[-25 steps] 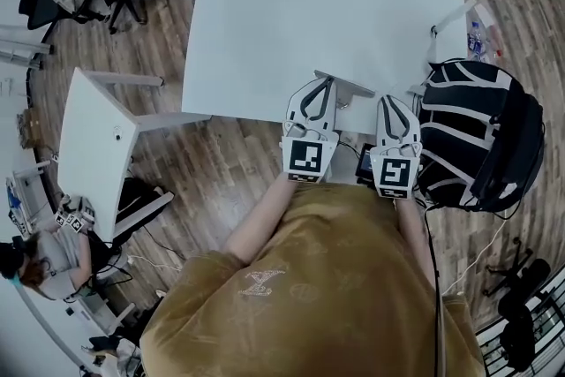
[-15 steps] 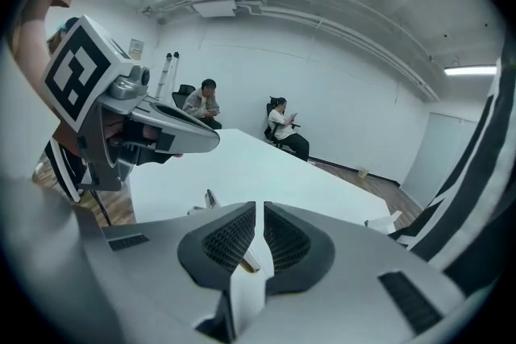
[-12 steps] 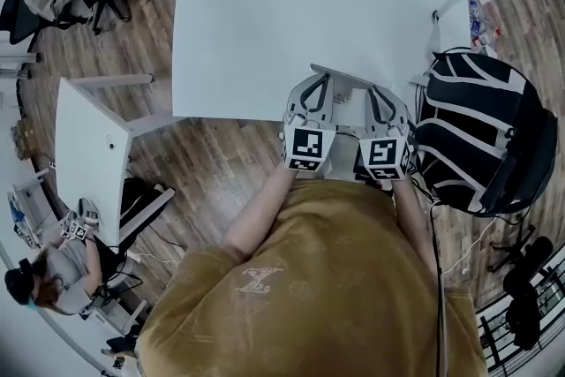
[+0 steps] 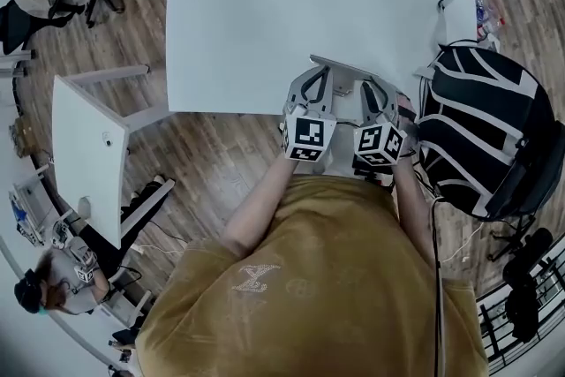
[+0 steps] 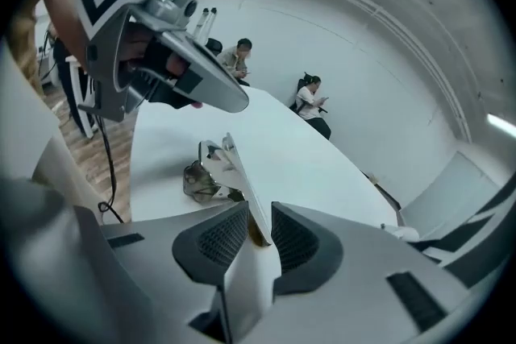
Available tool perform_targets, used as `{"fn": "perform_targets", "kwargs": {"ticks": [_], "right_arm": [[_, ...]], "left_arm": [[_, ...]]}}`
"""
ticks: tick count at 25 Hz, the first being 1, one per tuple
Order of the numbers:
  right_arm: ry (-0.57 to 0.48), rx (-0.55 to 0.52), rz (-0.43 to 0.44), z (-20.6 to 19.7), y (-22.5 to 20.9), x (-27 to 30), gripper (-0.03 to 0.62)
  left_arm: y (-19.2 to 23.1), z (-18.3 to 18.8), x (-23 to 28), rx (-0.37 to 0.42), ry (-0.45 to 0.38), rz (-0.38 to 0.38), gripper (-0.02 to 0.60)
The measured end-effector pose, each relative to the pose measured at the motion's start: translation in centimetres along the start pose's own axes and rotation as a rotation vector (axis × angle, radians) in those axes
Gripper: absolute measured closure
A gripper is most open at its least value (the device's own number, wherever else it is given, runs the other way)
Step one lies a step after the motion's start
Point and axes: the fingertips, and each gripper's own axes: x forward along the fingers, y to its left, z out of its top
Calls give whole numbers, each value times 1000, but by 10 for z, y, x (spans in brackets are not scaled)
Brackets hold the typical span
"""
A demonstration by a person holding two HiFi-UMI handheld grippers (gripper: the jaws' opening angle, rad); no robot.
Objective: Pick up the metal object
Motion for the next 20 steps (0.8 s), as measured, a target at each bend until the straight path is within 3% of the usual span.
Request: {"fn": "perform_targets", "kwargs": {"ticks": [8, 20], "right_arm": [[31, -208, -32, -2, 11, 17, 522], [46, -379, -89, 6, 7, 28, 523]], "left_arm": [[1, -9, 4, -12, 24, -10, 575], [8, -10, 6, -28, 39, -15, 575]]}}
